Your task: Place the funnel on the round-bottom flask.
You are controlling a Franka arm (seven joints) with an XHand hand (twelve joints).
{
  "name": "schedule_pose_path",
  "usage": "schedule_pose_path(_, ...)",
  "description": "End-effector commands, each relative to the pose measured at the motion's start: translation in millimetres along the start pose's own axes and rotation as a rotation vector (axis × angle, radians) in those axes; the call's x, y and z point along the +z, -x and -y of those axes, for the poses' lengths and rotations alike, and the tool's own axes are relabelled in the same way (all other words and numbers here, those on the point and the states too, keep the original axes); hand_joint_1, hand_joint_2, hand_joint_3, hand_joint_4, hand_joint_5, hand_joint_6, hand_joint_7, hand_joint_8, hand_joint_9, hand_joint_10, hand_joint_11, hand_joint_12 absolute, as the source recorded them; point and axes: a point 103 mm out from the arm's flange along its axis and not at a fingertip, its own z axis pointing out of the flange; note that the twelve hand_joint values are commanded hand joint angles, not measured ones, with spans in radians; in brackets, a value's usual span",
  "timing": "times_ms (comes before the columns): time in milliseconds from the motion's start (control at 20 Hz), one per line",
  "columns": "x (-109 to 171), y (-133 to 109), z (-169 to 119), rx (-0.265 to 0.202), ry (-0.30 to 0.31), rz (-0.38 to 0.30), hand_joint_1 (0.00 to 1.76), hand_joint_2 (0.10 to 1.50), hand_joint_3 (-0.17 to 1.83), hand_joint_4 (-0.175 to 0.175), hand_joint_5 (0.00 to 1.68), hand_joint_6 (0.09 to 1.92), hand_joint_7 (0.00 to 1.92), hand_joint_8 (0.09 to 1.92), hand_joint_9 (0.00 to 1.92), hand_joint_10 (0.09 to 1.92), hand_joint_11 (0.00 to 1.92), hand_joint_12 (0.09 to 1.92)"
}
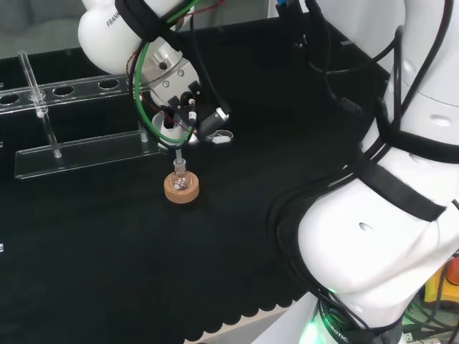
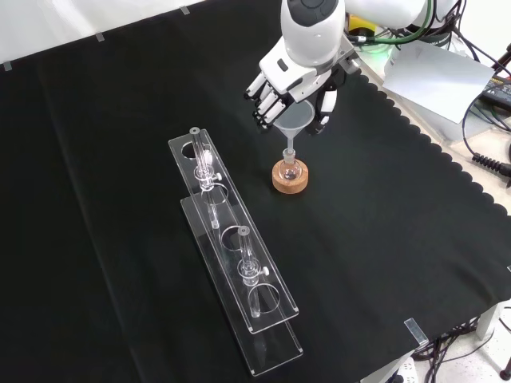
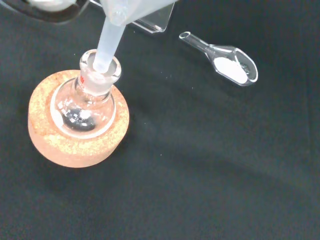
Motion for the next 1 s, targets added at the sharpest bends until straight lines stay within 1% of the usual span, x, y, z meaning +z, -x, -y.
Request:
schedule_pose_path(50,8,2,-4,-0.008,-0.007,-0.004,0.87,0.74,0.67,-0.027,0.77,0.62,0.73,0.64,1.00,0.47,0.57,1.27)
schedule_pose_path(150,10,2,-5,-0.009,-0.008,-0.010,0.87,0.74,0.67,-0.027,0.77,0.62,0.73,0.65,1.00,0.47,0.57,1.27)
schedule_pose_path(200,7,-3,-5,-0.004,-0.010,0.002,0.87,0.74,0.67,-0.027,0.77,0.62,0.73,0.65,1.00,0.47,0.57,1.27)
schedule_pose_path(300,6,-5,-5,0.003,-0.015,0.005,0.87,0.74,0.67,-0.028,0.77,0.62,0.73,0.65,1.00,0.48,0.57,1.27)
schedule_pose_path(650,9,-7,-8,-0.004,-0.025,-0.001,0.87,0.74,0.67,-0.028,0.77,0.62,0.72,0.65,1.00,0.48,0.57,1.27)
schedule_pose_path(1000,26,-2,-17,-0.009,-0.036,-0.013,0.86,0.74,0.67,-0.028,0.77,0.62,0.72,0.65,0.99,0.48,0.57,1.27)
